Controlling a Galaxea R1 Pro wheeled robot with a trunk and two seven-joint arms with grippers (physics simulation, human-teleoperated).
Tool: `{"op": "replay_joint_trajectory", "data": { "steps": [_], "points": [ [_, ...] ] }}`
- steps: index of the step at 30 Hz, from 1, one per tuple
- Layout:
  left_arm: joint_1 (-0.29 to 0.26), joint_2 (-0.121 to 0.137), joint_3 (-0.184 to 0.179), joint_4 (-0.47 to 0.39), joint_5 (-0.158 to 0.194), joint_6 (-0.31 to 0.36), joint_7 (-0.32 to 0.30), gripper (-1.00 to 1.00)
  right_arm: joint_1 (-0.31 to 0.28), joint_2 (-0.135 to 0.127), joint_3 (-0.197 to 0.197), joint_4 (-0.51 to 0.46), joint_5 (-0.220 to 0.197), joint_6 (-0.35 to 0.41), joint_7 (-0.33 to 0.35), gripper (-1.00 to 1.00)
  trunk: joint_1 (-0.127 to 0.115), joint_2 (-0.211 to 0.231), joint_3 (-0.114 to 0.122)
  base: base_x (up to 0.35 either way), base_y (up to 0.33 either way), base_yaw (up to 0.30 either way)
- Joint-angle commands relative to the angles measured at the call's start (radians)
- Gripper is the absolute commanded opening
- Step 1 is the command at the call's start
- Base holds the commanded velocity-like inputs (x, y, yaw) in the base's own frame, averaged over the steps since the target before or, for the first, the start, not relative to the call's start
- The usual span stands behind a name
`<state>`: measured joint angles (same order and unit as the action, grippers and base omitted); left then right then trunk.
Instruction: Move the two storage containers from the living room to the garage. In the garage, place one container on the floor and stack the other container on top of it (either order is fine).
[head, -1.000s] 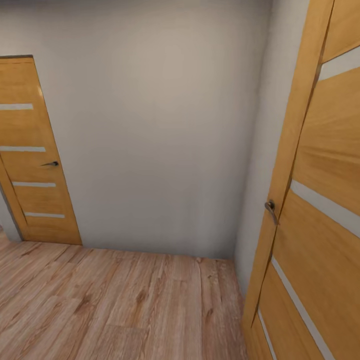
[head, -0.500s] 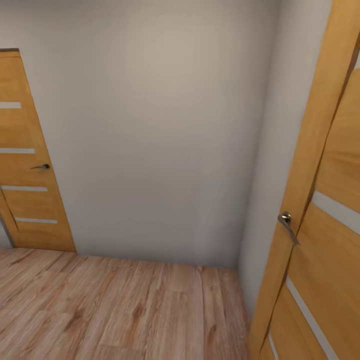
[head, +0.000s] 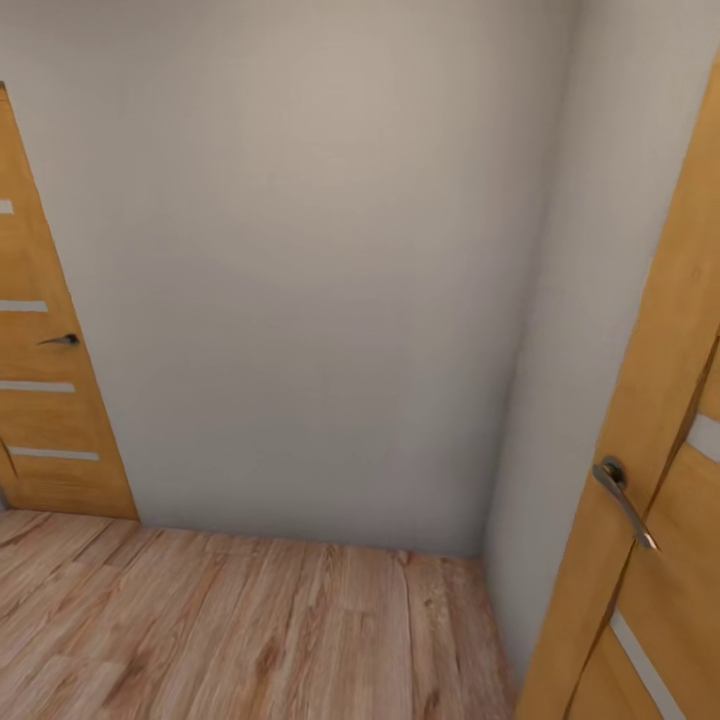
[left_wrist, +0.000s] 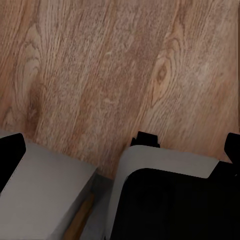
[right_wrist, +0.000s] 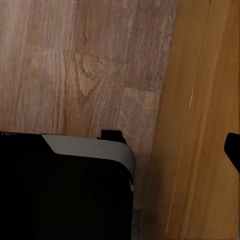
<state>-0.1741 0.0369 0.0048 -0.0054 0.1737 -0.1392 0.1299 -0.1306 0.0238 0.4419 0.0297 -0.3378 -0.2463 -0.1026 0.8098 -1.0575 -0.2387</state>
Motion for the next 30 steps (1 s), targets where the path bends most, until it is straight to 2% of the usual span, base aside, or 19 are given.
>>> {"op": "replay_joint_trajectory", "data": {
  "steps": [1,24,30],
  "points": [
    [-0.001,0.0,0.0,0.001,0.006,-0.003,0.001,1.0,-0.001,0.001,0.009,0.003,-0.007,-0.005,-0.002,1.0,0.001,-0.001,-0.001,0.322,0.0,0.0],
    [-0.001,0.0,0.0,0.001,0.006,-0.003,0.001,1.0,-0.001,0.007,0.009,0.004,-0.007,-0.005,-0.003,1.0,0.001,-0.001,-0.001,0.322,0.0,0.002],
    [-0.001,0.0,0.0,0.001,0.006,-0.003,0.001,1.0,-0.001,0.007,0.009,0.003,-0.007,-0.005,-0.002,1.0,0.001,-0.001,-0.001,0.322,0.0,0.198]
  ]
}}
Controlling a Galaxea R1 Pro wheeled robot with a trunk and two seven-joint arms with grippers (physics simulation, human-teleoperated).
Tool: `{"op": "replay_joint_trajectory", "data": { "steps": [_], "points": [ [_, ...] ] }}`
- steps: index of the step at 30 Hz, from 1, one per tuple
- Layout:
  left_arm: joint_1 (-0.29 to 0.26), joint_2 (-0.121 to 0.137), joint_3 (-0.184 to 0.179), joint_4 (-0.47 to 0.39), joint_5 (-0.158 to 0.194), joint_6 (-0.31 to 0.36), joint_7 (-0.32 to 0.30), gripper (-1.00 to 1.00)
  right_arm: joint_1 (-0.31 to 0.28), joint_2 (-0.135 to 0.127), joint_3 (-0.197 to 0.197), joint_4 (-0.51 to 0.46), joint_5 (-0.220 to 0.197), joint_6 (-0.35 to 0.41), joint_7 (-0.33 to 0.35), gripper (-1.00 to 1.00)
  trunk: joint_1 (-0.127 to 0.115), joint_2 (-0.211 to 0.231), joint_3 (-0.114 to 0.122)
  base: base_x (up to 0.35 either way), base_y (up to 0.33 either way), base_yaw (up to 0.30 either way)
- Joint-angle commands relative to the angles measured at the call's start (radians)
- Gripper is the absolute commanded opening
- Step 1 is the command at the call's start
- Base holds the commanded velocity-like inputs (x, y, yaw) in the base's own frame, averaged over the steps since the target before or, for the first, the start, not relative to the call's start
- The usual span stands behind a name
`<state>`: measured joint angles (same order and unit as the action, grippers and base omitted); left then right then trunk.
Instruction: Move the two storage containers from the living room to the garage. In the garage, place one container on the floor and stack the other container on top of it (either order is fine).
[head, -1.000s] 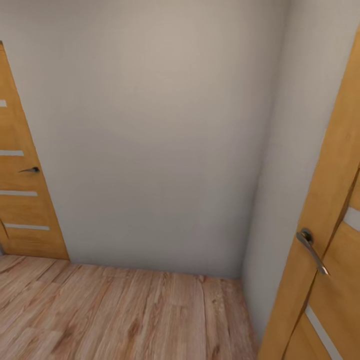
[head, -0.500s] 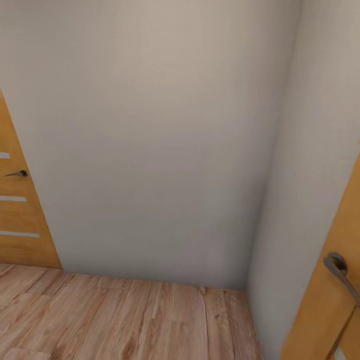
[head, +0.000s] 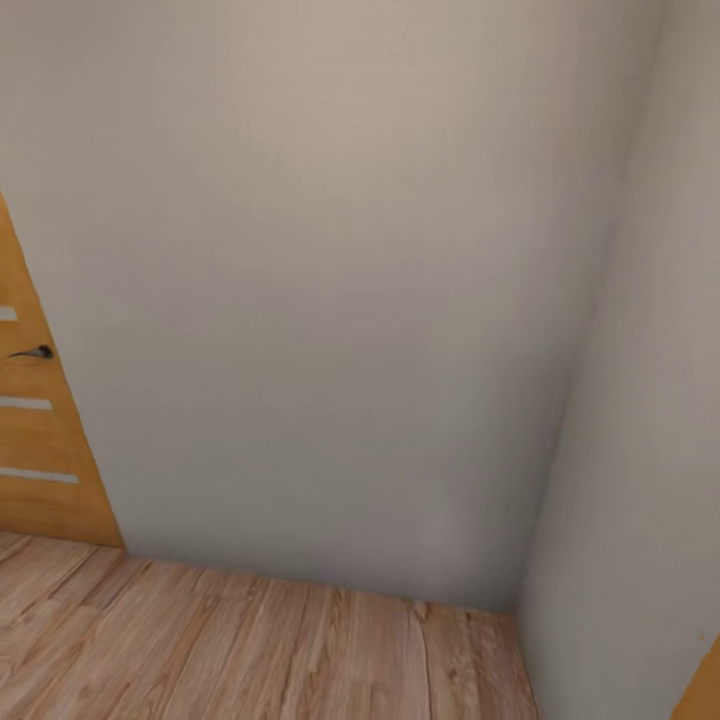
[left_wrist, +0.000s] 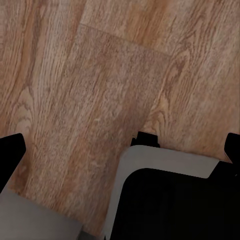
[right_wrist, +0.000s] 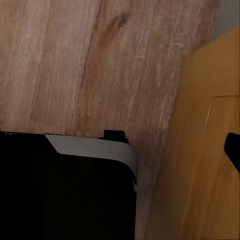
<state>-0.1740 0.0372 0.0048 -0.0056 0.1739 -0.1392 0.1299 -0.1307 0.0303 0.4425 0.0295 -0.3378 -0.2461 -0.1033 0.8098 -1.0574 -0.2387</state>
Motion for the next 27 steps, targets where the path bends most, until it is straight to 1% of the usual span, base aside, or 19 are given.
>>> {"op": "replay_joint_trajectory", "data": {
  "steps": [1,17,27],
  "points": [
    [-0.001,0.0,0.0,0.001,0.006,-0.003,0.001,1.0,-0.001,0.001,0.008,0.003,-0.007,-0.005,-0.001,1.0,0.001,-0.001,-0.001,0.322,0.0,0.259],
    [-0.001,0.0,0.0,0.001,0.006,-0.004,0.001,1.0,-0.001,0.0,0.008,0.003,-0.007,-0.005,-0.001,1.0,0.001,-0.001,-0.001,0.32,0.0,0.269],
    [-0.001,0.001,0.0,0.001,0.006,-0.007,0.001,1.0,-0.001,0.0,0.008,0.003,-0.007,-0.005,-0.001,1.0,0.001,-0.001,-0.001,0.028,0.0,0.27]
  ]
}}
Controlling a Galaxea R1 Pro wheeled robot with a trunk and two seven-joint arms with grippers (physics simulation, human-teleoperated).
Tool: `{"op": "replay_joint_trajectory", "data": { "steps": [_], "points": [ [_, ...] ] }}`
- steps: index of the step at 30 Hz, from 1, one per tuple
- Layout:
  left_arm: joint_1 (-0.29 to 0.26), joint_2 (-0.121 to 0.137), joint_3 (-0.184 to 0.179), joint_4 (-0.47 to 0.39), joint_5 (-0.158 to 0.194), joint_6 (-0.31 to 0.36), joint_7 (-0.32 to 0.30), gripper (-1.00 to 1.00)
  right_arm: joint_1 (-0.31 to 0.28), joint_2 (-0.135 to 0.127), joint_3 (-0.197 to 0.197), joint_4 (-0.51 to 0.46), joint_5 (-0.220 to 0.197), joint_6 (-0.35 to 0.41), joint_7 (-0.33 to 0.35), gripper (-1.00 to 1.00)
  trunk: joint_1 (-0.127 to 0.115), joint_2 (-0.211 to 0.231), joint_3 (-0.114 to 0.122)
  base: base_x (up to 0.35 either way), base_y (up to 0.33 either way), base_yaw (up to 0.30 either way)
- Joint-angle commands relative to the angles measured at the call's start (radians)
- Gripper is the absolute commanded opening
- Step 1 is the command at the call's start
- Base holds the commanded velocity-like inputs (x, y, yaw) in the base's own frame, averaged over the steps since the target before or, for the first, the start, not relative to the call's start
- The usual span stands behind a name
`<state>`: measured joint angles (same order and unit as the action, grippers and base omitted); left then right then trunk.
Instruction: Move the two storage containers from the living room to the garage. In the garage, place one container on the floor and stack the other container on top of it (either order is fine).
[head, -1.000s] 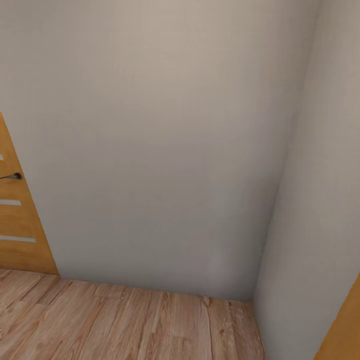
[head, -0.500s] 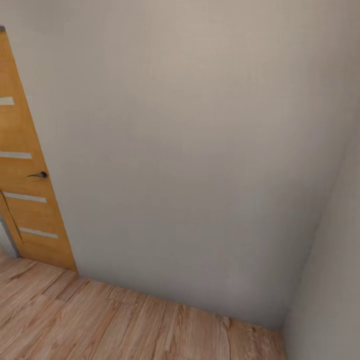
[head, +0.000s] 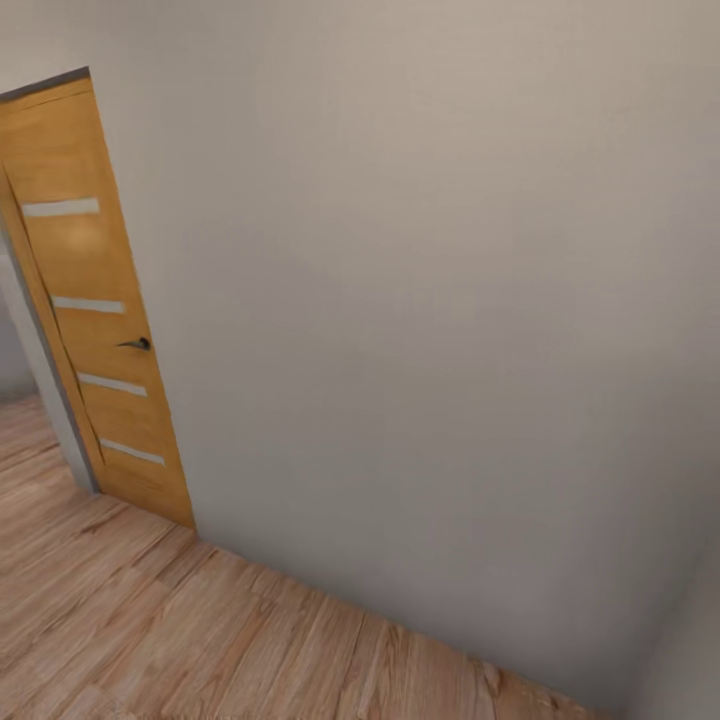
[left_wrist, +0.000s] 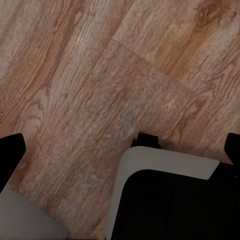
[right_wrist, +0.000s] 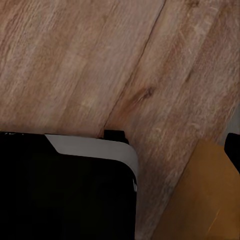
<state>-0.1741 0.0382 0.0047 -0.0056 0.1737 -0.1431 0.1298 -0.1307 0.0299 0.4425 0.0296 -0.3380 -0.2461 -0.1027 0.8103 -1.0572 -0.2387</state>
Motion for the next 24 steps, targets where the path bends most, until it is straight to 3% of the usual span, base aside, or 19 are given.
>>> {"op": "replay_joint_trajectory", "data": {
  "steps": [1,11,24],
  "points": [
    [-0.001,0.0,0.0,0.001,0.006,-0.004,0.001,1.0,-0.001,0.001,0.008,0.003,-0.007,-0.005,-0.002,1.0,0.0,-0.001,-0.001,0.002,0.0,0.27],
    [-0.001,-0.001,0.0,0.001,0.007,-0.004,0.001,1.0,-0.001,0.001,0.008,0.003,-0.007,-0.005,-0.002,1.0,0.0,-0.001,-0.001,0.016,0.0,0.27],
    [-0.001,-0.001,0.0,0.001,0.006,-0.004,0.001,1.0,-0.001,0.0,0.007,0.003,-0.007,-0.005,-0.002,1.0,0.0,-0.001,-0.001,0.192,0.0,0.27]
  ]
}}
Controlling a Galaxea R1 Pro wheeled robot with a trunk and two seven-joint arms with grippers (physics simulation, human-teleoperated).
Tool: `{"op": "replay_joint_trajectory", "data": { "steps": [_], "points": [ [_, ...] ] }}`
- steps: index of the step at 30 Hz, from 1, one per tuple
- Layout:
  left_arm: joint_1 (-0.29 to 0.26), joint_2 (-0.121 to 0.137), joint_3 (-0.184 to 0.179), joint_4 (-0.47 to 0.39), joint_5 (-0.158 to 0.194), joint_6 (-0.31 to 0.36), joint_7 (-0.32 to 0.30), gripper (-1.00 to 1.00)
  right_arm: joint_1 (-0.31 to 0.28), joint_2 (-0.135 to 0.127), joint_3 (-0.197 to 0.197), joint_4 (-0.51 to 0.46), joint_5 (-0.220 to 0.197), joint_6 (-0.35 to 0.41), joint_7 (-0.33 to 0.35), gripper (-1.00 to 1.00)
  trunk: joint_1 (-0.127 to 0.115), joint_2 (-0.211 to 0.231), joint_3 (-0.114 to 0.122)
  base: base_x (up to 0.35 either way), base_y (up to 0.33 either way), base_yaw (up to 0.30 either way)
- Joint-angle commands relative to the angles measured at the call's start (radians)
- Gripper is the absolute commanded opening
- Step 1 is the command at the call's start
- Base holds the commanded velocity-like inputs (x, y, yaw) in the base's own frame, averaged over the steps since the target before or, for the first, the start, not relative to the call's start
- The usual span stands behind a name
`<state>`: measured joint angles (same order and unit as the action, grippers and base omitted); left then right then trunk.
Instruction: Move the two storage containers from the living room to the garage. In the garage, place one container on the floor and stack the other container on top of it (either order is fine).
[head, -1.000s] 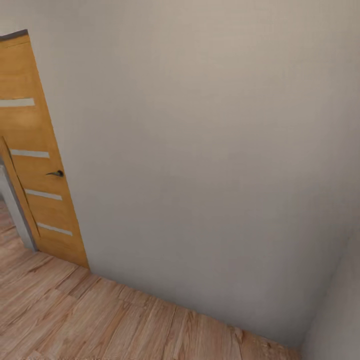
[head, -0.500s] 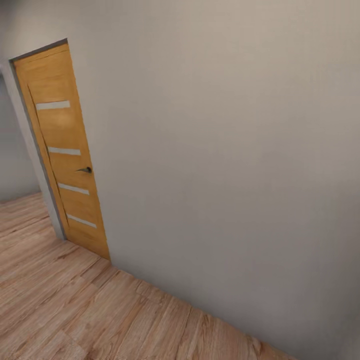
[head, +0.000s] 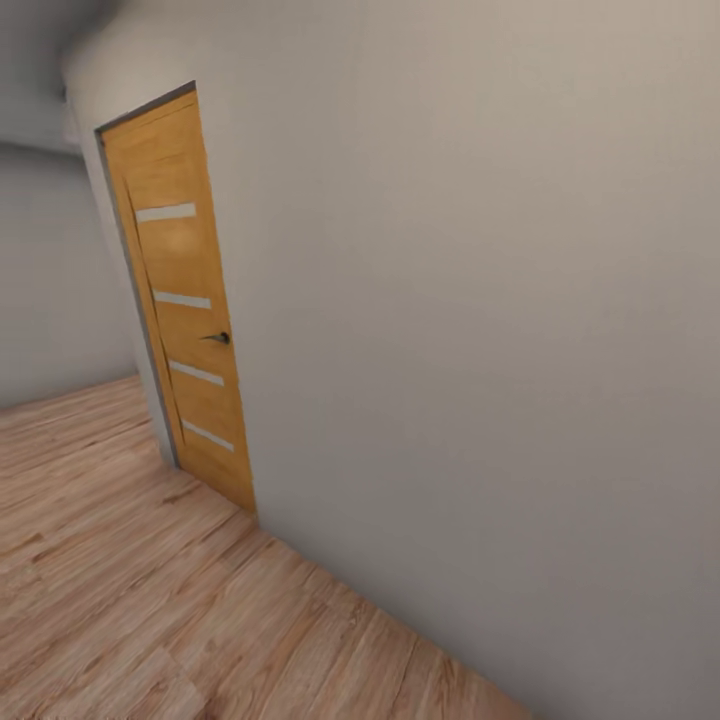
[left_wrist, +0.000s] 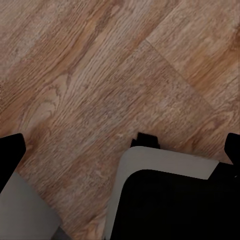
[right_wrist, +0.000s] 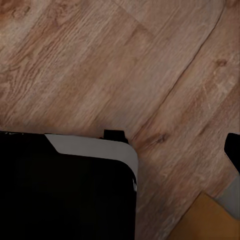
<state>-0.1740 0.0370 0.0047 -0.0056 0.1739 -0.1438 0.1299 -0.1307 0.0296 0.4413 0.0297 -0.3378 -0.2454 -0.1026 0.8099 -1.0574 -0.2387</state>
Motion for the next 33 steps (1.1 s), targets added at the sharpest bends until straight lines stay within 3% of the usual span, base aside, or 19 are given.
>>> {"op": "replay_joint_trajectory", "data": {
  "steps": [1,33],
  "points": [
    [-0.001,0.0,0.0,0.001,0.006,-0.003,0.001,1.0,-0.001,0.001,0.008,0.003,-0.007,-0.005,-0.002,1.0,0.0,-0.001,-0.001,0.209,0.0,0.27],
    [-0.001,-0.002,0.0,0.001,0.006,-0.003,0.001,1.0,-0.001,0.003,0.01,0.002,-0.007,-0.006,-0.002,1.0,0.0,-0.001,-0.001,0.209,0.0,0.269]
  ]
}}
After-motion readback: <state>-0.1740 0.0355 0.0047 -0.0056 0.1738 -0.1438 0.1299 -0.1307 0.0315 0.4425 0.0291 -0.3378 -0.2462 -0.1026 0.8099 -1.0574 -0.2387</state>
